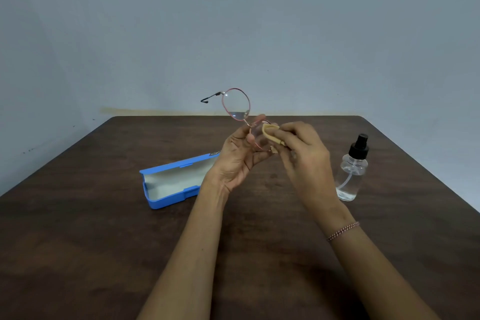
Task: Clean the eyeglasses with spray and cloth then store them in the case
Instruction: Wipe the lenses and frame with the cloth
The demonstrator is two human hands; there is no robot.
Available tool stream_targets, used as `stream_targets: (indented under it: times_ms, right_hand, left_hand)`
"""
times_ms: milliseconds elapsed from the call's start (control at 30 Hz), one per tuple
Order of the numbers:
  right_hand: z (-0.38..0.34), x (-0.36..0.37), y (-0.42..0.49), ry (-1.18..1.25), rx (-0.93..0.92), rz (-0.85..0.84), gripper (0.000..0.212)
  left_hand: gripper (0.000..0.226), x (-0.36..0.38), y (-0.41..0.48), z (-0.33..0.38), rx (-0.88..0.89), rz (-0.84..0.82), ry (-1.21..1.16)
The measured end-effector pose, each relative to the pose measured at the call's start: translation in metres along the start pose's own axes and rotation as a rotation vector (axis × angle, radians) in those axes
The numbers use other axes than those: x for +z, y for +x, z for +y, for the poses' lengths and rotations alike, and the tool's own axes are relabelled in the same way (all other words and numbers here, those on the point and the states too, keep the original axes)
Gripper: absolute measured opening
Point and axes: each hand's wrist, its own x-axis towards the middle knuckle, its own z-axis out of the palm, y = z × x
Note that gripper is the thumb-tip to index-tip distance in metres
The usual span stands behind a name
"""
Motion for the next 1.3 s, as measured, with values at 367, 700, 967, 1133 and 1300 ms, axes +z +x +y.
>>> stream_targets:
  times_ms: [367, 700, 967, 1133, 1300]
  right_hand:
    - [-0.005, -0.002, 0.002, 0.006, -0.004, -0.023, 0.037]
    - [-0.001, -0.005, 0.003, -0.052, 0.040, -0.004, 0.044]
    - [-0.010, -0.001, 0.002, -0.007, -0.006, -0.026, 0.040]
    - [-0.002, -0.003, 0.001, -0.028, 0.086, 0.005, 0.045]
    - [-0.013, 0.004, -0.004, 0.017, -0.076, -0.071, 0.035]
  left_hand:
    - [0.054, -0.001, -0.002, -0.003, -0.070, -0.039, 0.033]
    - [0.066, 0.000, -0.001, -0.004, -0.066, -0.068, 0.019]
    - [0.063, 0.001, -0.001, -0.002, -0.060, -0.046, 0.041]
    - [0.062, 0.003, -0.001, -0.002, -0.047, -0.049, 0.025]
    - [0.061, 0.001, -0.001, 0.001, 0.012, 0.012, 0.014]
